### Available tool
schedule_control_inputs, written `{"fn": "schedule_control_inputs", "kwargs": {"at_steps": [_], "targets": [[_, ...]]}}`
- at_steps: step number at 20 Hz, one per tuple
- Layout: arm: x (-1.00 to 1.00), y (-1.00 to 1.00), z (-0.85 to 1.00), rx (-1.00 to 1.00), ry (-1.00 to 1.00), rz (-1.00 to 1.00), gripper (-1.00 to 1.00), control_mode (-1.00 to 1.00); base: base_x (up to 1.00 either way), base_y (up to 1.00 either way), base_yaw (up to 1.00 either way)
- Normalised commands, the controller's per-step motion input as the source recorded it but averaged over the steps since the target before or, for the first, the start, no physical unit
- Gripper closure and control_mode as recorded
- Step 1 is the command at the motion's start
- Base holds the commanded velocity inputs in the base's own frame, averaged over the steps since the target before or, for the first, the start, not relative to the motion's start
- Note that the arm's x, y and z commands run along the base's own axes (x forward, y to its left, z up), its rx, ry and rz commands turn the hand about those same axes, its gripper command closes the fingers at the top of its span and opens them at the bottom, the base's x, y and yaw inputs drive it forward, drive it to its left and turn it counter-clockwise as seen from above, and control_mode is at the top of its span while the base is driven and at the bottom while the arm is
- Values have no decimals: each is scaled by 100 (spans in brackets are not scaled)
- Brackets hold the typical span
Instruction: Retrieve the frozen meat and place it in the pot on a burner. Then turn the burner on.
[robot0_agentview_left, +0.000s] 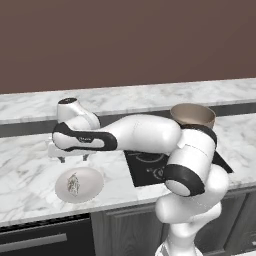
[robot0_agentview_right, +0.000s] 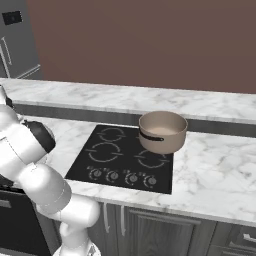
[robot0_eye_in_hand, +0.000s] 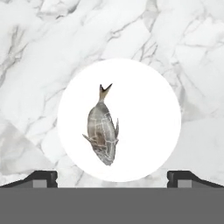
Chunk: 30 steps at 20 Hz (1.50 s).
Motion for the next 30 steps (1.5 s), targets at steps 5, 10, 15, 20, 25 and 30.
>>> {"fn": "schedule_control_inputs", "kwargs": {"at_steps": [5,10,15,20,25,30], "targets": [[13,15,-36,-8,-2,0,-100,-100,0,0,0],[4,15,-30,0,0,0,-100,-100,0,0,0],[0,6,-40,0,2,0,-100,-100,0,0,0],[-16,0,-34,0,4,-3,-100,-100,0,0,0],[-35,-3,-27,0,1,-7,-100,-100,0,0,0],[-24,-26,-23,0,0,-7,-100,-100,0,0,0]]}}
